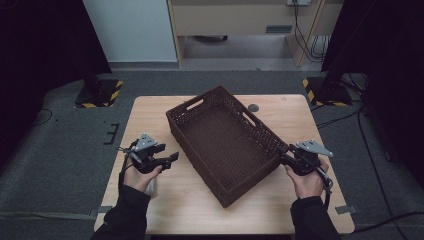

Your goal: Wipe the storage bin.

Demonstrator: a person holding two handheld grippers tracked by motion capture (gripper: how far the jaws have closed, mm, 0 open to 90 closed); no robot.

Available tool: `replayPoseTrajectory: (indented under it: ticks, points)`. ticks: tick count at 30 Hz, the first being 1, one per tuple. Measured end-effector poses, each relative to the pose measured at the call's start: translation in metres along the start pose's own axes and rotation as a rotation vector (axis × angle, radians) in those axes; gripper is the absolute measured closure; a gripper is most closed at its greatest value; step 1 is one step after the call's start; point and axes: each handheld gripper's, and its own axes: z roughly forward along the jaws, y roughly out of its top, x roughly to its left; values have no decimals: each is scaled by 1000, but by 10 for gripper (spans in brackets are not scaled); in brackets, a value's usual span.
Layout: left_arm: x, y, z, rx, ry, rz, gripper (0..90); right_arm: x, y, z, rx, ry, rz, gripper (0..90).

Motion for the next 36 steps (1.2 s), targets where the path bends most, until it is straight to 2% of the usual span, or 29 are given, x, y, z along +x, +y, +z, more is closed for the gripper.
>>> replayPoseTrajectory:
  ticks: [4, 5, 7, 9, 18, 23, 27, 32, 36]
  points:
    - [2, 1, -1, -2, 9, 3, 341, 4, 1, -5, -7, 13, 14, 478]
    - [3, 0, -1, -3, 14, 1, 341, 8, 0, -7, -5, 27, 18, 472]
    - [4, 0, -2, -6, 19, -1, 338, 13, -4, -4, 9, 21, 9, 461]
    - [6, 1, -3, -12, 24, -5, 337, 15, -6, -1, 0, 13, 15, 461]
    - [14, 7, 1, -11, 40, 3, 326, 4, -3, 13, -27, 1, 14, 466]
    - [20, 12, 3, -11, 53, 7, 319, 3, 1, 13, -7, -3, 13, 435]
    - [28, 18, 9, -21, 62, -1, 313, 9, -3, 13, -3, 28, 29, 410]
    - [35, 25, 16, -21, 68, 0, 302, 7, -3, 16, -12, 17, 15, 427]
    - [41, 32, 28, -20, 76, -4, 301, 2, -1, 22, -27, 12, 7, 437]
